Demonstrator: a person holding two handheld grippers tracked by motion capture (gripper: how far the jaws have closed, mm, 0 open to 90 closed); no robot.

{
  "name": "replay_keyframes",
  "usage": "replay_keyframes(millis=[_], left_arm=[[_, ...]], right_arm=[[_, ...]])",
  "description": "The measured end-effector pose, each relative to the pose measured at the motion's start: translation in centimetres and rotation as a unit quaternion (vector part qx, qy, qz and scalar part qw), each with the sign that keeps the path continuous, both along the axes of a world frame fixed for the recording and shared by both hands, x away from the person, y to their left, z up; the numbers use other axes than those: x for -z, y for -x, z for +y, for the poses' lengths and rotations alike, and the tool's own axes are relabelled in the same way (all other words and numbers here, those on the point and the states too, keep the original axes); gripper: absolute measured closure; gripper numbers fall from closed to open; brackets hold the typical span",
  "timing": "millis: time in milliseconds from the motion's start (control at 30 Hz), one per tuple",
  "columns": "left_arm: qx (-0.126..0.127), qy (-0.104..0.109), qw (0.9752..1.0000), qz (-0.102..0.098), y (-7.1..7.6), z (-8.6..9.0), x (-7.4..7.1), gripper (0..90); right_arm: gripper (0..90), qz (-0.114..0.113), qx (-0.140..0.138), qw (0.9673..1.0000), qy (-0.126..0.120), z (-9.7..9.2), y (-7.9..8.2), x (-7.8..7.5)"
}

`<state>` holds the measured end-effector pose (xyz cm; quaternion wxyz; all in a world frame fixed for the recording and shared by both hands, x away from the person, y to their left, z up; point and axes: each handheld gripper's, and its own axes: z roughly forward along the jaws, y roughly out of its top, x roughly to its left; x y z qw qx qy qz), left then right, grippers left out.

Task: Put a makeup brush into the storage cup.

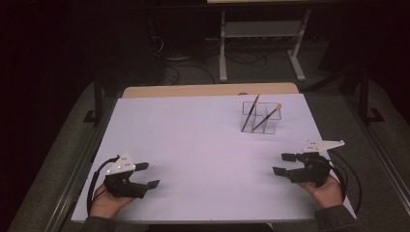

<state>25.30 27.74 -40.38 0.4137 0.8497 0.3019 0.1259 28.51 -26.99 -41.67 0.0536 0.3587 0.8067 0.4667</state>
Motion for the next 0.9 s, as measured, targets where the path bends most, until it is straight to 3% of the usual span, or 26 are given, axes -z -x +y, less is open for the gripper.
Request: replay_keyframes(millis=[433,900], left_arm=[[-0.013,0.021,0.9997,-0.008,1.0,0.7,0.1,25.5],[-0.007,0.022,0.9997,-0.007,1.4,0.6,0.4,24.5]], right_arm=[[23.8,-0.017,0.015,0.9997,0.008,0.0,1.4,0.5],[18.9,-0.023,0.023,0.9994,0.012,0.3,2.2,0.9]])
